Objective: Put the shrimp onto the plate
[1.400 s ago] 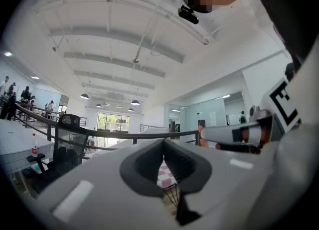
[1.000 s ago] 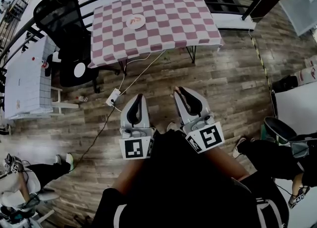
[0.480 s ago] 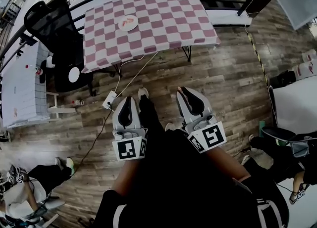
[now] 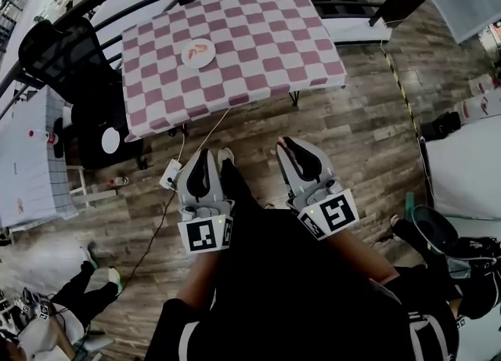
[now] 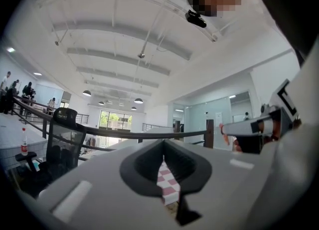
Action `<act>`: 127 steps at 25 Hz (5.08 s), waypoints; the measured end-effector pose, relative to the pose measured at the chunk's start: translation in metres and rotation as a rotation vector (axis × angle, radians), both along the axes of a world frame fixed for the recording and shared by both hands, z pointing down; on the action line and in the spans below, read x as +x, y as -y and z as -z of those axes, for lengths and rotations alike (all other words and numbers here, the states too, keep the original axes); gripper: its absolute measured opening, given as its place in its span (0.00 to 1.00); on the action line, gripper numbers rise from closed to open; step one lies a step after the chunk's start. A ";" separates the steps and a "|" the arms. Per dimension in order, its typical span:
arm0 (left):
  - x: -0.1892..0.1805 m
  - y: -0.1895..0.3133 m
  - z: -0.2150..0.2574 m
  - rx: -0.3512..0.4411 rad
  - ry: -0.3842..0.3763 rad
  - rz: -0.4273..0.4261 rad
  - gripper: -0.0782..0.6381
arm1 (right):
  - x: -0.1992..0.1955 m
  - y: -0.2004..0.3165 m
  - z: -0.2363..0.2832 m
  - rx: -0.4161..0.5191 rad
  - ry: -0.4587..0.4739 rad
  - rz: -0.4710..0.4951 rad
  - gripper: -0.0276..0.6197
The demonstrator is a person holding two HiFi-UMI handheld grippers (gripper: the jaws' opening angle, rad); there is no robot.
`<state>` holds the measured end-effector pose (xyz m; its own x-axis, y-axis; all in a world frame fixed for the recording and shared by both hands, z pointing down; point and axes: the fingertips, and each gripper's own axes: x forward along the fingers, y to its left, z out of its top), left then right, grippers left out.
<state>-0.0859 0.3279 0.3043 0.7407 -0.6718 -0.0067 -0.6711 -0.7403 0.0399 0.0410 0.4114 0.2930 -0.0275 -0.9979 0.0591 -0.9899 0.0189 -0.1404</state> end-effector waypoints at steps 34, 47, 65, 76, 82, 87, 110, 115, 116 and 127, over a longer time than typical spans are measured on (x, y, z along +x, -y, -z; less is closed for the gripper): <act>0.034 0.330 -0.034 -0.117 0.019 -0.020 0.12 | 0.007 0.373 -0.013 -0.118 0.004 0.066 0.12; 0.057 0.353 -0.061 -0.106 0.124 0.066 0.12 | 0.034 0.425 -0.057 -0.229 -0.022 0.196 0.12; 0.066 0.391 -0.089 -0.181 0.099 0.240 0.12 | 0.044 0.480 -0.179 -0.434 -0.113 0.422 0.13; 0.071 0.389 -0.107 -0.211 0.114 0.307 0.12 | 0.037 0.489 -0.251 -0.563 -0.110 0.509 0.13; 0.079 0.394 -0.115 -0.246 0.112 0.302 0.12 | 0.042 0.491 -0.283 -0.618 -0.136 0.515 0.13; 0.078 0.398 -0.122 -0.267 0.117 0.321 0.12 | 0.042 0.494 -0.306 -0.652 -0.136 0.525 0.13; 0.081 0.387 -0.128 -0.315 0.114 0.338 0.12 | 0.046 0.500 -0.392 -0.814 -0.254 0.559 0.13; 0.073 0.384 -0.131 -0.313 0.121 0.358 0.12 | 0.047 0.505 -0.401 -0.836 -0.257 0.547 0.13; 0.072 0.384 -0.131 -0.314 0.121 0.362 0.12 | 0.047 0.506 -0.402 -0.840 -0.257 0.545 0.13; 0.060 0.383 -0.132 -0.314 0.136 0.380 0.12 | 0.048 0.509 -0.416 -0.884 -0.258 0.556 0.13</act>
<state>-0.0259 -0.0549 0.4364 0.4240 -0.8477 0.3188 -0.9050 -0.4095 0.1148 0.0893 -0.0980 0.7085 -0.3480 -0.4502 0.8223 -0.8754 0.4700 -0.1132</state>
